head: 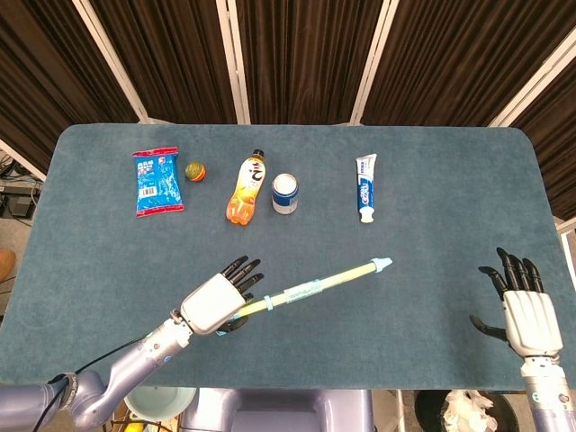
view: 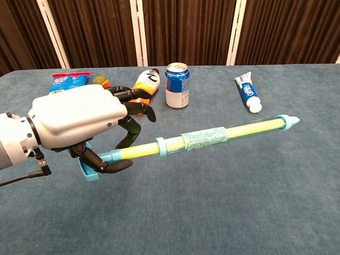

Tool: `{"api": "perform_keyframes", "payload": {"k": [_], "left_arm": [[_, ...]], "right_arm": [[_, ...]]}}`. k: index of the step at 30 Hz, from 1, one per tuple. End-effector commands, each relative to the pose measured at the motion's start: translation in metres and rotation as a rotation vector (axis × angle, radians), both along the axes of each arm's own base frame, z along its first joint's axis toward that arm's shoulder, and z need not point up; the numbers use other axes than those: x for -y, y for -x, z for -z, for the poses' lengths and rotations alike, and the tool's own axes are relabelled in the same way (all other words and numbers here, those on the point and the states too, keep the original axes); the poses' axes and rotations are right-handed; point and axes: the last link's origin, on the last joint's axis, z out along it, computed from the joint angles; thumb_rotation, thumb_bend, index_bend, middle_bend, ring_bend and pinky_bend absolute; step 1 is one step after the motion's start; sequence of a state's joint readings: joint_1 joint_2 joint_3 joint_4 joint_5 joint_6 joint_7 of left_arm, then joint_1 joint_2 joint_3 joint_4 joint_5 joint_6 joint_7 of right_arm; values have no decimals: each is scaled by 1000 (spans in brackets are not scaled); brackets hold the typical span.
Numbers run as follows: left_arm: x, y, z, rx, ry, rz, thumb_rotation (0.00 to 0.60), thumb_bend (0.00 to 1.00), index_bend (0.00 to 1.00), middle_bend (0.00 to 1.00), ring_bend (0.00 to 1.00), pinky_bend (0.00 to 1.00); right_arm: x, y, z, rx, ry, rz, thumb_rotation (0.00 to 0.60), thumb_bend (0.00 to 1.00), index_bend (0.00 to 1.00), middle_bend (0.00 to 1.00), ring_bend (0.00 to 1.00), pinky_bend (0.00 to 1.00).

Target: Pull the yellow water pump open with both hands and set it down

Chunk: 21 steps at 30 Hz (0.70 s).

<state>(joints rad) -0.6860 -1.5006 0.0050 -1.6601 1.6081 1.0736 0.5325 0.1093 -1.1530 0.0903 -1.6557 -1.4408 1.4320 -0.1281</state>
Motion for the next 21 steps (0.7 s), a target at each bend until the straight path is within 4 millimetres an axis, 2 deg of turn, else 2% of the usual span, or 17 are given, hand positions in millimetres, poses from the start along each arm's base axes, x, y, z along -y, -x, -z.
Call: {"api": "perform_keyframes", "payload": {"k": [1,12,21], "left_arm": [[1,-2,-1,5,6,11,600,392,636,177,7,112],[5,-16,-13,55,38,21,600,391,638,177,7,112],[3,-20,-17,92,67,19,600,392,649,178,7,112]], "right_arm": [[8,-6,1,35,5,-4,600,236,287,0,0,0],[47,-31,15,112,12,5,600,260,359,0,0,0],[50,-40,31,187,-29,42,600,266,381,0,0,0]]}}
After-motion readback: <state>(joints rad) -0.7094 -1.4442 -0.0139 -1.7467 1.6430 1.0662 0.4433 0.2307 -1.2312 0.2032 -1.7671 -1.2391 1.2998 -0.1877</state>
